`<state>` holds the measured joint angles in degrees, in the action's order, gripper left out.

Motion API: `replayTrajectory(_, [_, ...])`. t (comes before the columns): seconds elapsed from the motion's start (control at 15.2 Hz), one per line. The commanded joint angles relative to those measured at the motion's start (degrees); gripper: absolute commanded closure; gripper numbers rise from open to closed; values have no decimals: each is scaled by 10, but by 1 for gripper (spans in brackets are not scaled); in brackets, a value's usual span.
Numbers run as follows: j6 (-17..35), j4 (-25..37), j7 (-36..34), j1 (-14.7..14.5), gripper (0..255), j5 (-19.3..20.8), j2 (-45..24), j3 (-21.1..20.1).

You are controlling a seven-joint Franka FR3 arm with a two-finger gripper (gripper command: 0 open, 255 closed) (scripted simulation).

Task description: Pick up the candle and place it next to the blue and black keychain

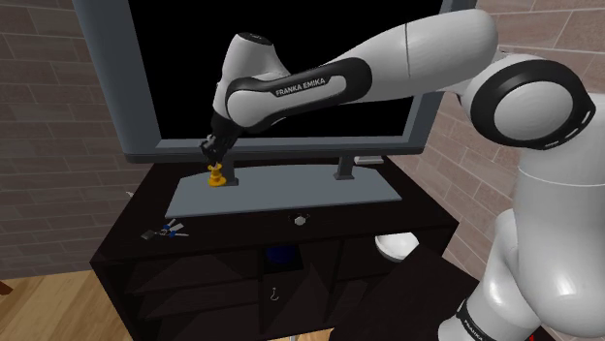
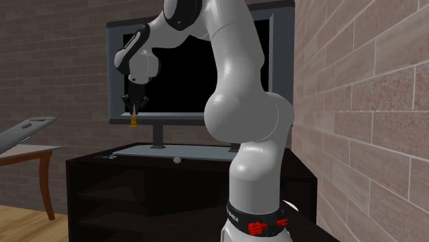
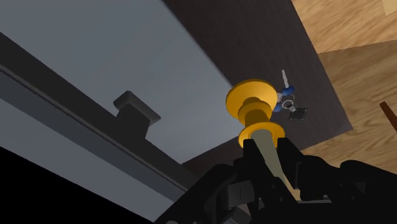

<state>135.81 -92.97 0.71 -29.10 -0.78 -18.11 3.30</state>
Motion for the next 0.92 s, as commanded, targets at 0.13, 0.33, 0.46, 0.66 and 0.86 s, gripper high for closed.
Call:
replayTrajectory(0.13, [28,-20,-1,-1,255,0,-8,0])
replayTrajectory(0.33, [48,-34,-1,0,255,-1,-14,-1])
replayTrajectory(0.46, [62,-42,0,0,255,-1,-19,-1])
replayTrajectory(0.66, [82,-54,0,0,255,-2,-27,-1])
replayTrajectory(0.86, [101,-65,0,0,255,-3,-36,-2])
